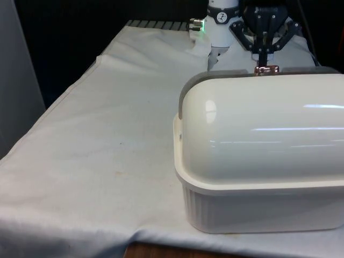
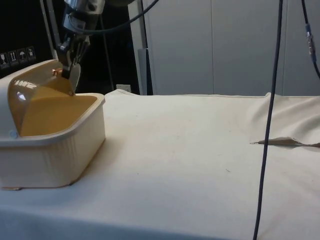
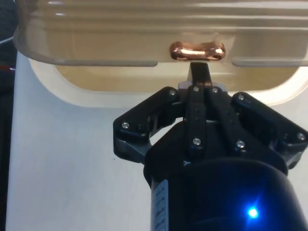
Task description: Open the lid, then close it.
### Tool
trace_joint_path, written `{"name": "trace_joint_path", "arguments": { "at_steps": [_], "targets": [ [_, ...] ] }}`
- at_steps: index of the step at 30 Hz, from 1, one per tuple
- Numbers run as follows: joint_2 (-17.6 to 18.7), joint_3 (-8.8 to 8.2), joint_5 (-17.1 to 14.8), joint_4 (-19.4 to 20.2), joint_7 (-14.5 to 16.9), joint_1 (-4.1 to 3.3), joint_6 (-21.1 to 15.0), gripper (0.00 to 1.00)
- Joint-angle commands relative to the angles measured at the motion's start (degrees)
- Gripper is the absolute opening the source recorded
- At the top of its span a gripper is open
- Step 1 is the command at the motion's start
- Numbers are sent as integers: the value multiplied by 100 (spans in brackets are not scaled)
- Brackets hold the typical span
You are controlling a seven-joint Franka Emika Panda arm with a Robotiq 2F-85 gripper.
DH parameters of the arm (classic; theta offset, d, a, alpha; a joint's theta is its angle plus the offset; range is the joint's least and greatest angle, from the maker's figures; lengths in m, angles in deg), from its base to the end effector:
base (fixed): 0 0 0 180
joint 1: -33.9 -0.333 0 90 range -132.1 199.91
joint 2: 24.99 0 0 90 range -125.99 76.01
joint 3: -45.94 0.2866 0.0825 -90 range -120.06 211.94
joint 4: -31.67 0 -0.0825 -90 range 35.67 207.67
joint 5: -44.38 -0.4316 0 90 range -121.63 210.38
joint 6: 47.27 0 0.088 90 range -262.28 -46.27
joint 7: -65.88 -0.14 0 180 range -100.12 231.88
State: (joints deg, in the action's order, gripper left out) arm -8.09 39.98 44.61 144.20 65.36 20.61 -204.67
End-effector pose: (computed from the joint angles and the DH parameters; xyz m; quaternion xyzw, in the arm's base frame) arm 0.6856 0.0901 0.2915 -0.9679 -0.0650 -0.2429 0.0013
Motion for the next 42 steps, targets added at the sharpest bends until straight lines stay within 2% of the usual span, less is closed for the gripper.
{"name": "trace_joint_path", "arguments": {
  "at_steps": [1,3,11,12,13,19,20,21,28,29,30,42],
  "targets": [
    [23,-34,40,-29,-57,-17,-11,0],
    [6,-6,0,-46,-11,0,-6,0],
    [120,-74,57,-298,-172,-23,-109,0],
    [86,-23,0,-258,-92,0,-57,0],
    [132,-74,57,-321,-183,-29,-120,0],
    [218,-92,57,-498,-258,-29,-189,0],
    [183,-34,0,-458,-183,0,-143,0],
    [229,-97,57,-521,-269,-29,-195,0],
    [223,-120,63,-716,-304,-34,-40,0],
    [235,-63,0,-699,-229,0,-103,0],
    [212,-120,57,-745,-309,-29,0,0],
    [160,-120,40,-1249,-361,-17,619,0]
  ]
}}
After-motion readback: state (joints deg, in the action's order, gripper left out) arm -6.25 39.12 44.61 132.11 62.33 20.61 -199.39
